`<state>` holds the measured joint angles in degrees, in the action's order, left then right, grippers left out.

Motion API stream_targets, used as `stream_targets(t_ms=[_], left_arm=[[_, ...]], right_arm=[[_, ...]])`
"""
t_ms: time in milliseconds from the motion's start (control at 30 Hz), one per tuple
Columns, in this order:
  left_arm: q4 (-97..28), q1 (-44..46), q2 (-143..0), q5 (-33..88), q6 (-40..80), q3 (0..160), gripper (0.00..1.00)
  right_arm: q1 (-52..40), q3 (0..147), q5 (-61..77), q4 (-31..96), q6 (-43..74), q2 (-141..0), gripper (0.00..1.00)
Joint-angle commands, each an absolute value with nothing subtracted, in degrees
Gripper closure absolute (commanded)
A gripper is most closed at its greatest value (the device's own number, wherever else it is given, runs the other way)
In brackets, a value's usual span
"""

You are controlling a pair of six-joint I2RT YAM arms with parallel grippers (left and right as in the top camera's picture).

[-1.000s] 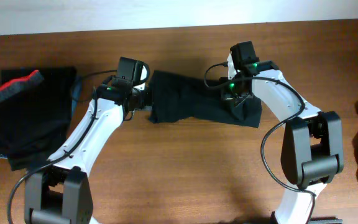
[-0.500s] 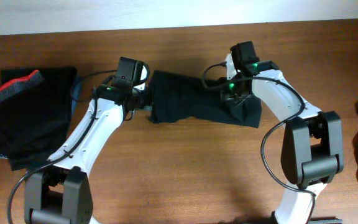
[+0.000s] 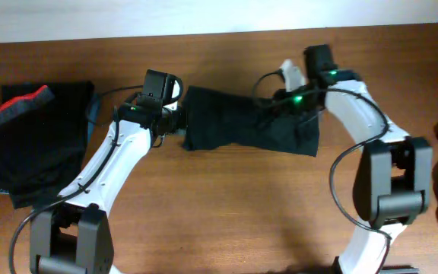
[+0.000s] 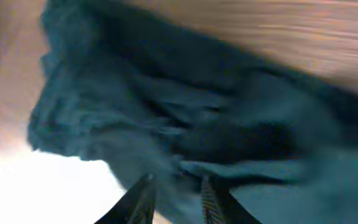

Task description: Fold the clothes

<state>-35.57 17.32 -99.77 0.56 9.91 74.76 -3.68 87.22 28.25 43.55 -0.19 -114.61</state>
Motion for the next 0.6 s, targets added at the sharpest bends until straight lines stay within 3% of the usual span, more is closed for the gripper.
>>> stream_targets(t_ms=[0,567], left_arm=[[-35.59,17.08,-99.35,-0.03,9.39,75.33,0.69],[-35.62,17.08,-99.39,-0.03,9.39,75.33,0.69]], right_arm=[[0.49,88.58,23.92,43.97,2.28,-114.21,0.7],[-1.43,88.29,17.8,46.72,2.22,-119.11,0.71]])
